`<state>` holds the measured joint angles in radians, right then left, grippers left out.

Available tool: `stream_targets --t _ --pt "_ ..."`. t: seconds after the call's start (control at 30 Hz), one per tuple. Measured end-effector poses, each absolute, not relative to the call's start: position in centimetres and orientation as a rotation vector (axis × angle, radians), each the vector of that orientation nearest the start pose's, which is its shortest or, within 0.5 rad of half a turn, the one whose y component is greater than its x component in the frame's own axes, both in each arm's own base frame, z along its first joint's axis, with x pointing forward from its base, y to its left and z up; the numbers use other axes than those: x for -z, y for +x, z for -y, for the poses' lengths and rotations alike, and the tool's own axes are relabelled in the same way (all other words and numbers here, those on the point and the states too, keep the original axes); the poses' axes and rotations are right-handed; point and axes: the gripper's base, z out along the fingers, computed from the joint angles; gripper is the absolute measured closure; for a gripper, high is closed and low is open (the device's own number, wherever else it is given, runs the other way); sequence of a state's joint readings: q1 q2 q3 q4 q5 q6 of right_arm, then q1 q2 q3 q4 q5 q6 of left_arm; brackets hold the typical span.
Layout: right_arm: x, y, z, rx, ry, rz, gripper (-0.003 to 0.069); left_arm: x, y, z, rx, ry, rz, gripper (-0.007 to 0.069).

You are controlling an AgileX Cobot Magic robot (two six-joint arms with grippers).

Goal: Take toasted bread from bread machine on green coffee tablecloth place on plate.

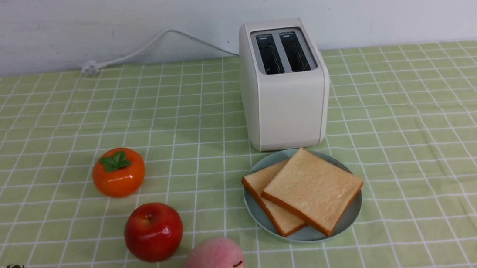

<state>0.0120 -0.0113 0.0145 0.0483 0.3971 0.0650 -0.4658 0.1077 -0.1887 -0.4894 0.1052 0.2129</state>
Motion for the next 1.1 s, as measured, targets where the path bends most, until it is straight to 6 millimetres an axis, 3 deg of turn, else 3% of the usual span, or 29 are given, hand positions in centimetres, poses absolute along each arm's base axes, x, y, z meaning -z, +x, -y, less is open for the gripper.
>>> stream_targets --t 0.1,0.33,0.6,1.1 --pt "-17.3 5.2 -0.2 -0.101 0.079 -1.883 0.0665 -25.4 5.3 2.6 0.592 0.108 -1.498 0.0629" --pt "-17.3 5.2 -0.2 -0.103 0.08 -1.883 0.0658 -20.5 5.6 0.8 0.341 -0.133 -1.537 0.0637" --pt "-17.3 5.2 -0.2 -0.102 0.081 -1.883 0.0655 -17.0 5.2 0.4 0.277 -0.269 -1.867 0.0637" --pt "-17.3 5.2 -0.2 -0.102 0.081 -1.883 0.0645 -17.0 5.2 0.4 0.339 -0.356 -1.862 0.0637"
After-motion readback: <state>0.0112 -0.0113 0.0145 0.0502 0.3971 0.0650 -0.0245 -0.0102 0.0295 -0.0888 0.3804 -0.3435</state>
